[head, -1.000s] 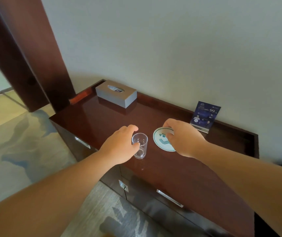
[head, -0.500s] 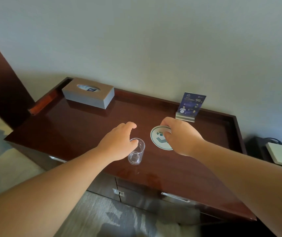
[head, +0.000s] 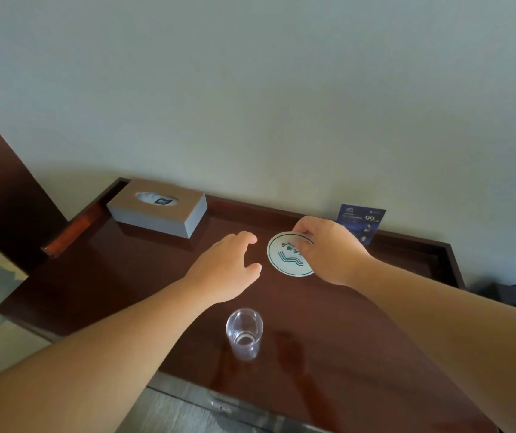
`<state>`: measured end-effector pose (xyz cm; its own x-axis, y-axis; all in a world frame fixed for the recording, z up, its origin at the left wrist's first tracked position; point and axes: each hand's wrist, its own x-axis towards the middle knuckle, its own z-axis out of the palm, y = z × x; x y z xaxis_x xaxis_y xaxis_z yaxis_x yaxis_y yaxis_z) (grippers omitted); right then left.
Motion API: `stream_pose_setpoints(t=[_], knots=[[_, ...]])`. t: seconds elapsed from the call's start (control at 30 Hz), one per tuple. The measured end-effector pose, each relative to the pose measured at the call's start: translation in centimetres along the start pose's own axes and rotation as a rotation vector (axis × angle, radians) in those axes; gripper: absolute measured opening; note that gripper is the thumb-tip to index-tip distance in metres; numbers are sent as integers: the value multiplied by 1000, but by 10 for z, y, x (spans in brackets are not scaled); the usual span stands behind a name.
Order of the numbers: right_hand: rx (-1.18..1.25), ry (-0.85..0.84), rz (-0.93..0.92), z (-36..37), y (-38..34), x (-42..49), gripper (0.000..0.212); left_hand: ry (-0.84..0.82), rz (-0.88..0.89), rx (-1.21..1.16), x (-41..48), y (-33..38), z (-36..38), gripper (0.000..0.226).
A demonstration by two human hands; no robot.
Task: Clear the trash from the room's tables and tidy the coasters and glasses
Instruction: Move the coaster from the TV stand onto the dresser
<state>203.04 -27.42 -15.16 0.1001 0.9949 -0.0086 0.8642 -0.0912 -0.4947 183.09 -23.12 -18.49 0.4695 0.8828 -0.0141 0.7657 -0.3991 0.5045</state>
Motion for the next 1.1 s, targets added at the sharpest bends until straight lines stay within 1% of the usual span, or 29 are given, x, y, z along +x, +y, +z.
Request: stream_pose_setpoints(t=[0.13, 0.23, 0.43, 0.6, 0.7, 0.8, 0.87, 0.97, 1.03, 1.1], knots=[[114, 28, 27, -12, 3, 25, 7, -7, -35, -47, 25, 6, -4, 53], [198, 47, 53, -15, 6, 40, 7, -33, -40, -50, 44, 6, -3, 52], [216, 40, 115, -6, 16, 70, 7, -104, -23, -67, 86, -9, 7, 45], [191, 69, 222, 14, 25, 91, 8, -158, 88, -60, 125, -31, 18, 15], [166, 48, 301, 26, 32, 103, 7, -185, 138, -94, 150, -42, 20, 13], [112, -33, 391, 40, 42, 108, 9, -206, 168, -188, 172, -49, 23, 8], [135, -57, 424, 50, 50, 108, 5, -231, 211, -205, 183, -51, 29, 7], [281, -58, 500, 67, 60, 107, 2, -269, 271, -181, 196, -53, 40, 8], [490, -50, 618, 77, 65, 106, 10, -287, 284, -178, 205, -52, 51, 7], [753, -22, 732, 87, 68, 105, 12, -309, 250, -190, 211, -54, 62, 2]])
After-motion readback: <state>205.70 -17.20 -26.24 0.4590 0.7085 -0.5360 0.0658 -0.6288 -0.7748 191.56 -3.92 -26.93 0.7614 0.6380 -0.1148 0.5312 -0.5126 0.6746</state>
